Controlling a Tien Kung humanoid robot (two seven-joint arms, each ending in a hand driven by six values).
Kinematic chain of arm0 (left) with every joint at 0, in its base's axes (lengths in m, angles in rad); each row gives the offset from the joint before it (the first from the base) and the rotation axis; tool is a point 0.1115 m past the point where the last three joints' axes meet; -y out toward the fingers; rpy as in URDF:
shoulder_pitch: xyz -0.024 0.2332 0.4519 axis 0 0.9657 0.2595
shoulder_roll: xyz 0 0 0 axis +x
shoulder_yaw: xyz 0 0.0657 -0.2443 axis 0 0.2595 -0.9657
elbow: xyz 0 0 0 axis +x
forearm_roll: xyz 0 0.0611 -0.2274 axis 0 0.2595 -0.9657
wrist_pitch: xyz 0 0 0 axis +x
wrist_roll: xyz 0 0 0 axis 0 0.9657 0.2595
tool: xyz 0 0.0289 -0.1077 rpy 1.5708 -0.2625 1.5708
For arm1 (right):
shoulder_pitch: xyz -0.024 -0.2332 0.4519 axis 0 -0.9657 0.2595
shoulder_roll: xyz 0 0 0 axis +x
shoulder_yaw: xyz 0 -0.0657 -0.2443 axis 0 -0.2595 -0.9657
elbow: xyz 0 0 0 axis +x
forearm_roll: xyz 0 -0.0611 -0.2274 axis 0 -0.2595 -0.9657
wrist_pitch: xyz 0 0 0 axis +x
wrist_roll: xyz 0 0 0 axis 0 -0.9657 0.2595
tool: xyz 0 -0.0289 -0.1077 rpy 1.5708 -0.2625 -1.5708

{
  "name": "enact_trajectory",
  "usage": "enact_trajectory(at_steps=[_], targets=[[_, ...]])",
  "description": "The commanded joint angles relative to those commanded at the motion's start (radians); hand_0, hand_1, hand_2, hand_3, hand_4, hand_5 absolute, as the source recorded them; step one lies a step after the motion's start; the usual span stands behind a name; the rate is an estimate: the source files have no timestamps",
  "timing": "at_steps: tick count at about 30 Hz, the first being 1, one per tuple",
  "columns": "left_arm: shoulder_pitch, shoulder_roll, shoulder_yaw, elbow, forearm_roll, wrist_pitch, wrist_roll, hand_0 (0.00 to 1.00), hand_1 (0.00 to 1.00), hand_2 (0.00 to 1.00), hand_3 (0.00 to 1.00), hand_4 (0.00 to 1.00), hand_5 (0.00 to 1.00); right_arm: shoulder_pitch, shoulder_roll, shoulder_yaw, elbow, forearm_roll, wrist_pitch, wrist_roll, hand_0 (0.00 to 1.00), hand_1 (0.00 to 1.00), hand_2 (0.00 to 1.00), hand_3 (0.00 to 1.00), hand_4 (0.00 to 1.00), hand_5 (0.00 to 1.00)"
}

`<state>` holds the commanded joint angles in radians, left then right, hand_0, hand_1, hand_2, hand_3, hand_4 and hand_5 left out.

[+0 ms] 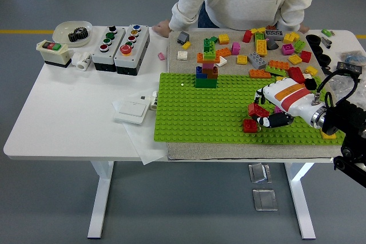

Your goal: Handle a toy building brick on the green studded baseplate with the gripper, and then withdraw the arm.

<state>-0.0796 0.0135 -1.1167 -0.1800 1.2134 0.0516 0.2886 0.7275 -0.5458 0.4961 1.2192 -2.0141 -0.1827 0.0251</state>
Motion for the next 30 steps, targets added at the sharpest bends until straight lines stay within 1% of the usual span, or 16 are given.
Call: enact_trajectory(at_steps=[5,17,30], targets=[[0.002,0.001,-0.002,0.000,0.006,-0.001,0.001,0.779,0.719,0.683,0.569,0.594,0.611,-0.003,-0.007,-0.010,0.022,-0.011,0.004,0.003,0.366,0.462,0.520,0.513,0.696,0.439],[0.002,0.001,0.007,0.000,0.001,-0.002,0.000,0.779,0.721,0.680,0.568,0.593,0.613,0.000,0.000,-0.036,0.035,-0.022,0.004,0.001,0.360,0.463,0.521,0.514,0.707,0.445],[-0.005,0.001,0.016,0.000,-0.013,-0.002,-0.002,0.779,0.719,0.677,0.566,0.591,0.612,0.012,0.019,-0.050,0.012,-0.033,0.004,0.003,0.360,0.463,0.521,0.514,0.707,0.444]])
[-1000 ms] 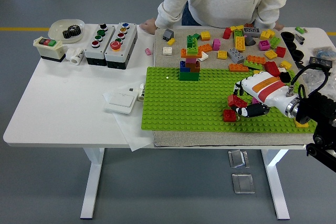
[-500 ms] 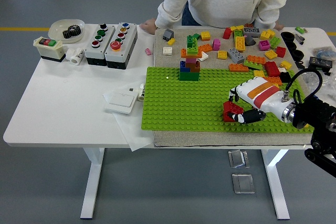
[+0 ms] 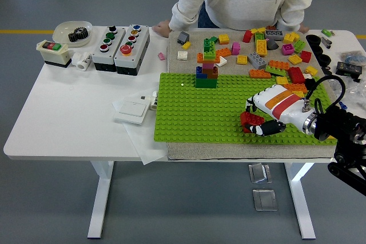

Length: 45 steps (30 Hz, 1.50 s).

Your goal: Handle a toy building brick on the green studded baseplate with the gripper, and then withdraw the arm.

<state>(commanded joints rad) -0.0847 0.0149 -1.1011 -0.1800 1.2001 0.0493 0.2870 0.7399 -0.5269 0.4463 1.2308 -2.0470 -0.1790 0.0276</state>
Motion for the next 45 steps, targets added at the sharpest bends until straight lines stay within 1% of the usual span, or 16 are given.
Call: enact_trajectory(at_steps=[15,28,45], targets=[[-0.003,0.000,0.003,0.000,-0.003,0.001,0.000,0.779,0.719,0.677,0.565,0.590,0.609,0.009,0.025,-0.019,-0.022,-0.004,0.000,0.003,0.361,0.464,0.522,0.514,0.709,0.444],[-0.006,0.000,0.008,0.000,-0.005,0.001,0.001,0.779,0.718,0.677,0.566,0.589,0.608,0.011,0.044,-0.013,-0.062,-0.013,-0.003,0.009,0.360,0.464,0.523,0.514,0.710,0.443],[-0.007,-0.001,0.005,0.000,-0.003,0.001,0.001,0.779,0.718,0.678,0.566,0.588,0.608,0.010,0.050,-0.014,-0.066,-0.017,0.007,0.006,0.354,0.469,0.529,0.516,0.713,0.435]])
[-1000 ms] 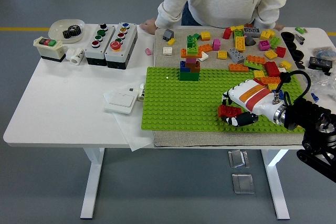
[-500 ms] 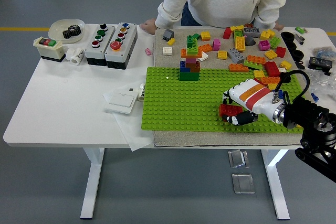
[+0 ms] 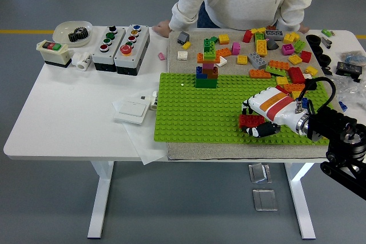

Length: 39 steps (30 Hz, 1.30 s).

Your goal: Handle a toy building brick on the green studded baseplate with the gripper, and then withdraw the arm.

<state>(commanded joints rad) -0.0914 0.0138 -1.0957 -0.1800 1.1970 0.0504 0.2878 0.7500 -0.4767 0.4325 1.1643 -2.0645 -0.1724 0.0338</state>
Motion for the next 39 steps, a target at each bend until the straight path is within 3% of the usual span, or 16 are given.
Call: enact_trajectory(at_steps=[39], targets=[[0.004,0.001,0.005,0.000,0.003,-0.003,0.001,0.779,0.719,0.679,0.565,0.589,0.610,-0.003,0.003,0.010,0.005,-0.004,0.001,0.007,0.358,0.506,0.604,0.568,0.765,0.403]])
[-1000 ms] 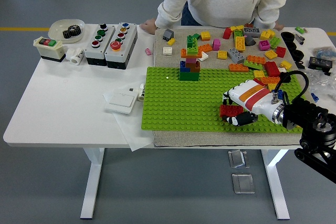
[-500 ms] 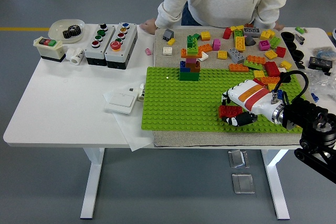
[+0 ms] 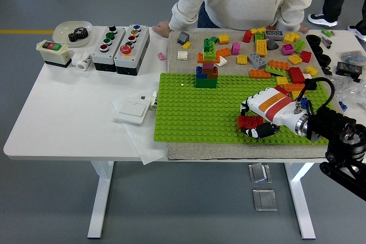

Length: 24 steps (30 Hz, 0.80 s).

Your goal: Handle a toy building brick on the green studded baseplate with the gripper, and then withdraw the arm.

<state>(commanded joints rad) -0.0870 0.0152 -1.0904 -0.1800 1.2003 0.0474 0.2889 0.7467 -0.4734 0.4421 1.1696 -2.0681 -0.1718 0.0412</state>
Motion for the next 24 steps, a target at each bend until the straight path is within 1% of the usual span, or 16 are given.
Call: enact_trajectory(at_steps=[6,7,24], targets=[[-0.002,0.000,0.001,0.000,-0.002,0.000,-0.001,0.779,0.719,0.679,0.565,0.589,0.611,0.001,-0.001,0.003,0.001,0.000,0.000,-0.001,0.359,0.511,0.612,0.571,0.777,0.406],[-0.002,0.000,0.000,0.000,-0.002,0.000,-0.001,0.779,0.719,0.679,0.564,0.591,0.613,0.001,-0.001,0.003,0.001,0.000,0.000,-0.001,0.364,0.514,0.627,0.582,0.794,0.407],[-0.004,0.000,-0.004,0.000,0.002,0.001,-0.001,0.779,0.719,0.679,0.564,0.588,0.608,0.003,-0.004,0.006,0.012,0.005,0.007,-0.001,0.369,0.527,0.645,0.595,0.807,0.410]])
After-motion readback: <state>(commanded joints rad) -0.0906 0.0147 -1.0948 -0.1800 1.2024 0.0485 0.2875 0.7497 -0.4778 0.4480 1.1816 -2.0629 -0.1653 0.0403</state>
